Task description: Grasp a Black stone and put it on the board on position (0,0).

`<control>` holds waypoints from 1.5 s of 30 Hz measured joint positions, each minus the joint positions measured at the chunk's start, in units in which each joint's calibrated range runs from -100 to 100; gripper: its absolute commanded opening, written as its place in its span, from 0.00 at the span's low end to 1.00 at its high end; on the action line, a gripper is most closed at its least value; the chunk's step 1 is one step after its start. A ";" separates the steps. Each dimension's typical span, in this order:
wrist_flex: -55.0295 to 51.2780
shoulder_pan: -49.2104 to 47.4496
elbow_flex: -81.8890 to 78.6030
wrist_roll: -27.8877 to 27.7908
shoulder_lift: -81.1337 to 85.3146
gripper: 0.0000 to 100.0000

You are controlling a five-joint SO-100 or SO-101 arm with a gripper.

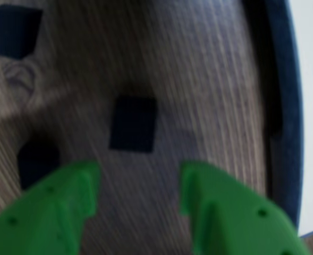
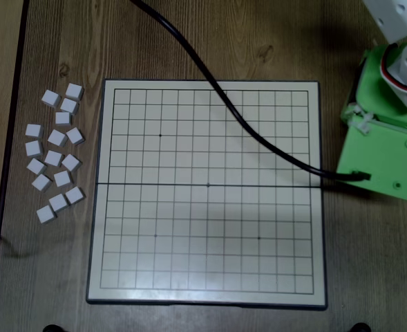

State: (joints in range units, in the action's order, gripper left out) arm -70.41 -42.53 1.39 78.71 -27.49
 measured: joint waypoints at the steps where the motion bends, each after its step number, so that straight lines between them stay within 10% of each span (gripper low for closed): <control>1: 0.16 0.00 0.00 0.10 -0.27 0.12; 45: 3.73 0.65 -2.68 1.71 -2.19 0.06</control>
State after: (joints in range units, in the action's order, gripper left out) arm -66.68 -41.89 -1.30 80.42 -29.68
